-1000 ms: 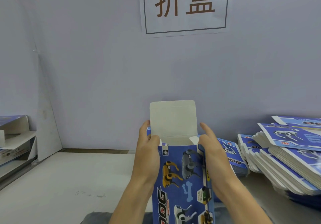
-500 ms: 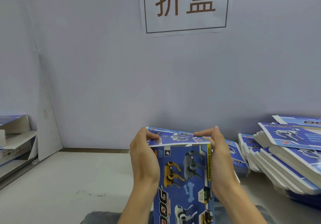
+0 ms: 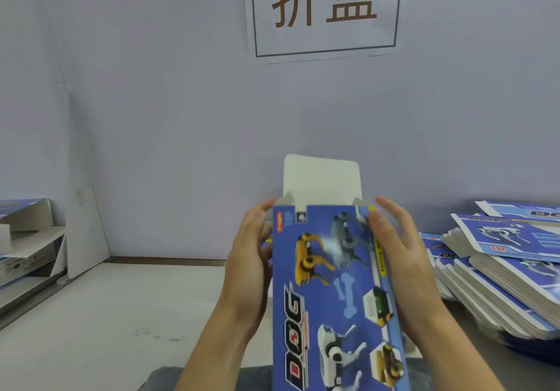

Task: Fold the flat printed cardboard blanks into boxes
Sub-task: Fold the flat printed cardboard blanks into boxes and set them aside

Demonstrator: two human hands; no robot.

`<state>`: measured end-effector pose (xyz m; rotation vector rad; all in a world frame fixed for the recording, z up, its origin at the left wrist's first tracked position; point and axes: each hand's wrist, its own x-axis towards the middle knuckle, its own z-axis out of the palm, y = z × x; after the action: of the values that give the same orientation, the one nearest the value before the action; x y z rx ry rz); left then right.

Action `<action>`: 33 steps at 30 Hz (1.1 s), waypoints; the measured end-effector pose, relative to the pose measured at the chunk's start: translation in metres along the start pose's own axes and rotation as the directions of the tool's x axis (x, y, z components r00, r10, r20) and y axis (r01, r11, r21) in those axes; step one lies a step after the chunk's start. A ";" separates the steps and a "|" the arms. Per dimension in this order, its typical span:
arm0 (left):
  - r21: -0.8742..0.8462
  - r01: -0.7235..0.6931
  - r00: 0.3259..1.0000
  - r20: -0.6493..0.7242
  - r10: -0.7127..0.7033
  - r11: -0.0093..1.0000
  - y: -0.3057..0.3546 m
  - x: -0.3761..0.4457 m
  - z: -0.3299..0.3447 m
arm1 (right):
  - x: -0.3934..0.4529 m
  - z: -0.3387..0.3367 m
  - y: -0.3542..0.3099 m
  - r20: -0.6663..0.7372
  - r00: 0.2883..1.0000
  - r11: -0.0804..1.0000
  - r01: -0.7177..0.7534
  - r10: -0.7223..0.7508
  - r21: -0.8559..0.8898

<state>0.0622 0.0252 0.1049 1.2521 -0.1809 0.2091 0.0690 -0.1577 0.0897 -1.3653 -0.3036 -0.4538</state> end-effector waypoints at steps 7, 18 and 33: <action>-0.094 0.042 0.999 -0.030 -0.045 0.995 -0.001 0.002 -0.016 | 0.004 -0.018 -0.015 0.258 0.939 0.973 -0.232 0.226 -0.008; 0.454 -0.043 0.997 0.074 0.011 0.890 -0.010 0.018 -0.021 | 0.001 0.004 -0.014 0.196 0.932 0.934 -0.253 0.306 -0.254; 0.291 -0.176 0.979 0.152 0.136 0.940 -0.014 0.010 -0.014 | -0.002 0.007 -0.014 0.139 0.953 0.963 -0.267 0.267 -0.022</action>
<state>0.0755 0.0349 0.0899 1.5604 -0.3729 0.3012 0.0610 -0.1525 0.1021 -1.4203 -0.2291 -0.1321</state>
